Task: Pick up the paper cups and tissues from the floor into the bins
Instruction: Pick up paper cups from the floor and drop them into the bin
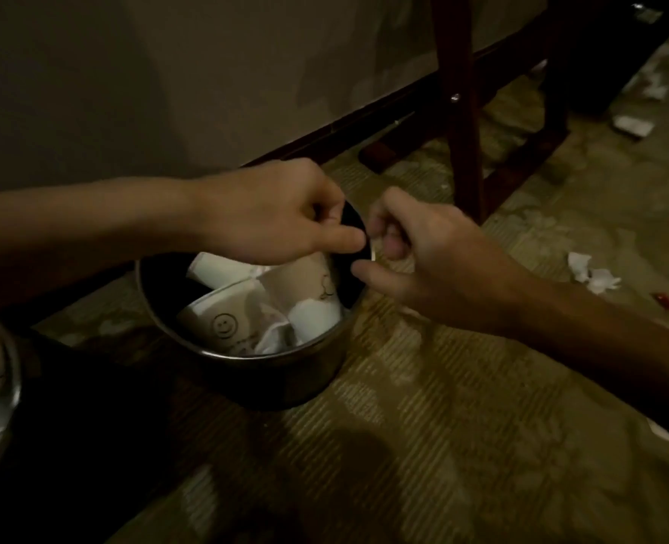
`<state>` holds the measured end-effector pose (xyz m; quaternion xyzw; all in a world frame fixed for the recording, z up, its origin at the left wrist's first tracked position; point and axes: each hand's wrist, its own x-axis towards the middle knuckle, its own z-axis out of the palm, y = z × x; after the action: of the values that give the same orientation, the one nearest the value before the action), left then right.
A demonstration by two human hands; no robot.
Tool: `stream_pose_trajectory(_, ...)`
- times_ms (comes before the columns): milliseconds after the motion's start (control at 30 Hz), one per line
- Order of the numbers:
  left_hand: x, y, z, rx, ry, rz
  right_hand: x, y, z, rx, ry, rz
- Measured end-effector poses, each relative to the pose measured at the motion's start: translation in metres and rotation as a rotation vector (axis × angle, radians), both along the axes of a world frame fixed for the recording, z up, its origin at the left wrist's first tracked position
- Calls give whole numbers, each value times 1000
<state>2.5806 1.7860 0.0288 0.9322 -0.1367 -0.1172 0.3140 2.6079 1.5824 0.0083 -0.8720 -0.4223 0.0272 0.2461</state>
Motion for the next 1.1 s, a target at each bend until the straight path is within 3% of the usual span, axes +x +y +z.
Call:
stream_pose_trajectory(133, 2, -62, 8, -134, 43, -70, -9, -63, 10, -90, 45, -38)
stream_pose_trajectory(267, 5, -145, 6, -53, 5, -146, -16, -146, 19, -267, 99, -97)
stream_pose_trajectory(400, 3, -244, -17, 45, 32, -317, -23, -265, 5, -389, 251, -312)
stream_pose_trajectory(567, 2, -371, -72, 66, 235, -429, -42, -416, -40, -503, 408, -518)
stream_pose_trajectory(667, 3, -440, -111, -27, 389, -379, -53, -474, -78, -534, 408, -593)
stream_pose_trajectory(833, 6, -523, -175, -119, 489, -159, -70, -525, -135, -545, 417, -699)
stream_pose_trajectory(1100, -29, -571, -239, -176, 682, 59, -78, -552, -186, -512, 574, -671)
